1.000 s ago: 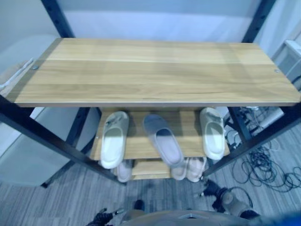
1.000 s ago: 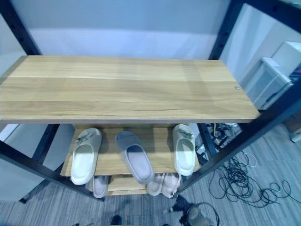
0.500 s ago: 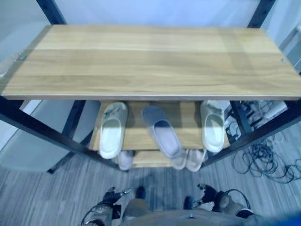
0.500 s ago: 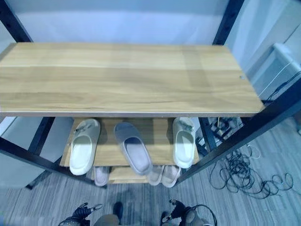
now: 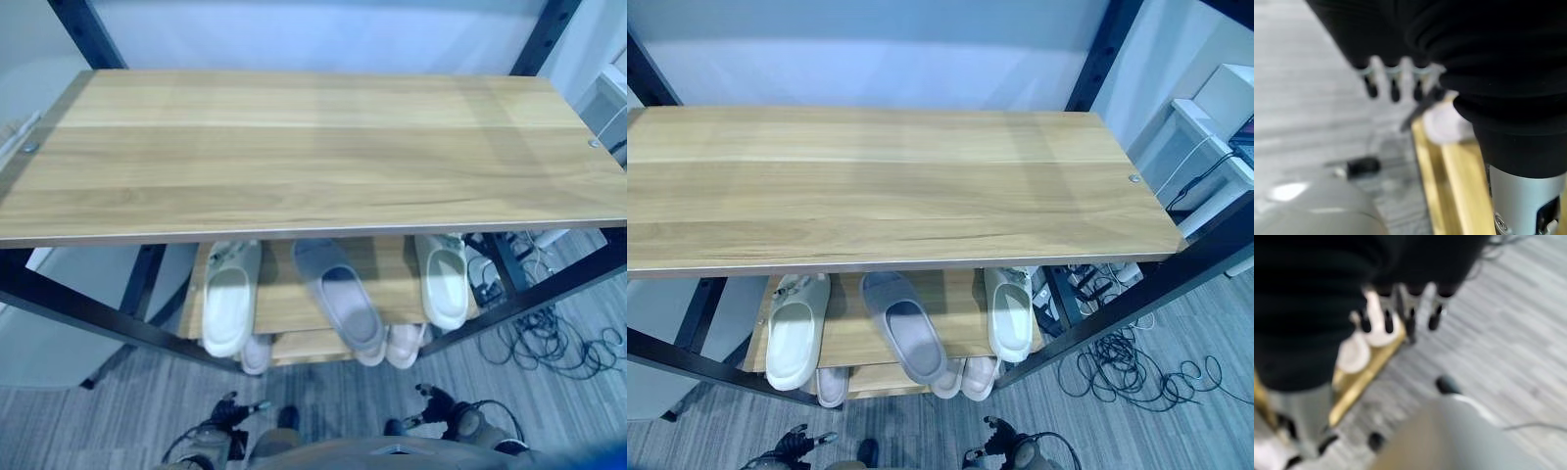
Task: Arrange the slippers neatly on the shoe rack.
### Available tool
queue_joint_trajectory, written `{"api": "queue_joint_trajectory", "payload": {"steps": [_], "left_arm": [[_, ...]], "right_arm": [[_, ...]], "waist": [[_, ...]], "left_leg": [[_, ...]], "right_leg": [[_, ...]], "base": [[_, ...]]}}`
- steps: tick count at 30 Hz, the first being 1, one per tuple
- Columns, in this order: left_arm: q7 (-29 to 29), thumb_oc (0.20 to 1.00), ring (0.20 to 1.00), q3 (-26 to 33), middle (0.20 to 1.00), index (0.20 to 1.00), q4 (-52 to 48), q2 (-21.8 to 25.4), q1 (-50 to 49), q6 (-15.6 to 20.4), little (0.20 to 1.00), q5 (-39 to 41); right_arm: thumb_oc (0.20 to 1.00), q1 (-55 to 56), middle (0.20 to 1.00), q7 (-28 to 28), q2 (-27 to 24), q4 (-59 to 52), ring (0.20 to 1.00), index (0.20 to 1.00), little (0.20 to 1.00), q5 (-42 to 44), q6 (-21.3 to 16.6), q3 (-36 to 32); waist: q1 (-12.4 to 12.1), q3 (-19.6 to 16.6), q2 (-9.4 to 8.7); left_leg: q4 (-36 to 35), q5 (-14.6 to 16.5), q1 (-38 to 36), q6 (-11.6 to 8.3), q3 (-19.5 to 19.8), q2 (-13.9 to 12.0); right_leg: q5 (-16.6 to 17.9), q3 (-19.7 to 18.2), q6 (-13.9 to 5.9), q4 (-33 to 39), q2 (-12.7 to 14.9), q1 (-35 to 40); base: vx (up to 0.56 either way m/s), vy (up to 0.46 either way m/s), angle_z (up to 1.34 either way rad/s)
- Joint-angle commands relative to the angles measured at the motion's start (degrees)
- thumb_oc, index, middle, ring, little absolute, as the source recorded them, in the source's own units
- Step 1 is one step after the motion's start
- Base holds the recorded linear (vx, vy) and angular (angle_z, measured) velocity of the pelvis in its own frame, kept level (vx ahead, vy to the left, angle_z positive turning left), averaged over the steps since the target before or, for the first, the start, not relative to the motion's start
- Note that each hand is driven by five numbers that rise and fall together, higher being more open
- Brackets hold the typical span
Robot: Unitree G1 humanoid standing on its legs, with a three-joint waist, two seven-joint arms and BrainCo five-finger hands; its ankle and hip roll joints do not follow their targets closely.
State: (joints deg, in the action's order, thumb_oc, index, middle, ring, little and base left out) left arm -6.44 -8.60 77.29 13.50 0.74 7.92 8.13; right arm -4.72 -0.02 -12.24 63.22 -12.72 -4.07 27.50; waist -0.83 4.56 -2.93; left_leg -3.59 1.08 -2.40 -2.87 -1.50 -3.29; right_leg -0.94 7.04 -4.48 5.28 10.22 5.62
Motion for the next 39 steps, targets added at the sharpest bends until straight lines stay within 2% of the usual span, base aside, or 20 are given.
{"api": "queue_joint_trajectory", "payload": {"steps": [1, 6, 11, 20, 25, 39], "left_arm": [[0.55, 1.0, 1.0, 1.98, 1.0, 1.0, 4.66, -0.32, 0.45, 0.2, 1.0, -1.08], [0.01, 1.0, 1.0, 1.01, 1.0, 1.0, 3.68, -1.05, 0.08, 0.65, 1.0, -1.66], [-0.59, 1.0, 1.0, -0.28, 1.0, 1.0, 2.66, -1.44, 0.87, 1.04, 1.0, -1.8], [-2.33, 1.0, 1.0, -0.94, 1.0, 1.0, 1.93, -0.76, 1.22, 1.51, 1.0, -3.9], [-2.83, 1.0, 1.0, 0.73, 1.0, 1.0, 2.45, -0.14, 0.3, 1.9, 1.0, -4.4], [-6.34, 1.0, 1.0, 0.81, 1.0, 1.0, -0.58, -0.44, -1.61, 4.46, 1.0, -7.87]], "right_arm": [[1.0, -0.1, 1.0, 0.34, -1.74, -1.49, 1.0, 1.0, 1.0, -0.5, -2.46, 3.1], [1.0, 1.26, 1.0, 0.25, -3.33, -8.07, 1.0, 1.0, 1.0, 1.39, -3.44, 2.81], [1.0, 2.2, 1.0, 0.01, -3.52, -9.55, 1.0, 1.0, 1.0, 0.79, -3.62, 3.37], [1.0, 5.96, 1.0, -1.17, -5.32, -17.36, 1.0, 1.0, 1.0, 0.56, -5.25, 3.0], [1.0, 11.46, 1.0, 0.03, -8.28, -26.42, 1.0, 1.0, 1.0, 0.56, -6.67, 2.42], [1.0, 27.25, 1.0, -1.39, -16.27, -51.96, 1.0, 1.0, 1.0, 1.3, -12.99, -6.87]], "waist": [[-0.53, -3.52, -0.82], [0.42, -4.01, -0.7], [1.11, -3.63, -1.08], [1.82, -3.68, -2.39], [2.91, -4.26, -3.0], [6.6, -3.94, -2.19]], "left_leg": [[3.82, -1.16, 3.91, -2.02, 0.0, -3.51], [-0.44, -3.68, 2.61, -2.38, -0.47, -4.04], [-1.41, -4.02, 2.45, -2.18, -0.42, -3.89], [-1.41, -2.61, 1.71, -1.36, -2.12, -2.93], [-1.41, -1.55, 0.52, -0.88, -3.11, -2.03], [-1.41, 0.27, -2.16, 0.41, -6.35, -0.16]], "right_leg": [[-0.57, -2.09, -5.88, -6.74, 4.84, -2.02], [-0.51, -1.87, -6.01, -6.1, 4.09, -1.88], [0.02, -1.98, -6.27, -7.32, 3.8, -2.92], [1.72, -2.98, -7.43, -7.25, 4.65, -4.19], [2.45, -3.78, -8.18, -7.16, 5.64, -3.9], [4.48, -6.72, -9.87, -7.34, 7.28, -4.98]], "base": [[-0.01, -0.016, -0.15], [-0.04, -0.006, -0.06], [-0.06, 0.035, 0.02], [-0.05, 0.044, -0.08], [0.0, 0.039, -0.1], [-0.01, 0.043, -0.16]]}}
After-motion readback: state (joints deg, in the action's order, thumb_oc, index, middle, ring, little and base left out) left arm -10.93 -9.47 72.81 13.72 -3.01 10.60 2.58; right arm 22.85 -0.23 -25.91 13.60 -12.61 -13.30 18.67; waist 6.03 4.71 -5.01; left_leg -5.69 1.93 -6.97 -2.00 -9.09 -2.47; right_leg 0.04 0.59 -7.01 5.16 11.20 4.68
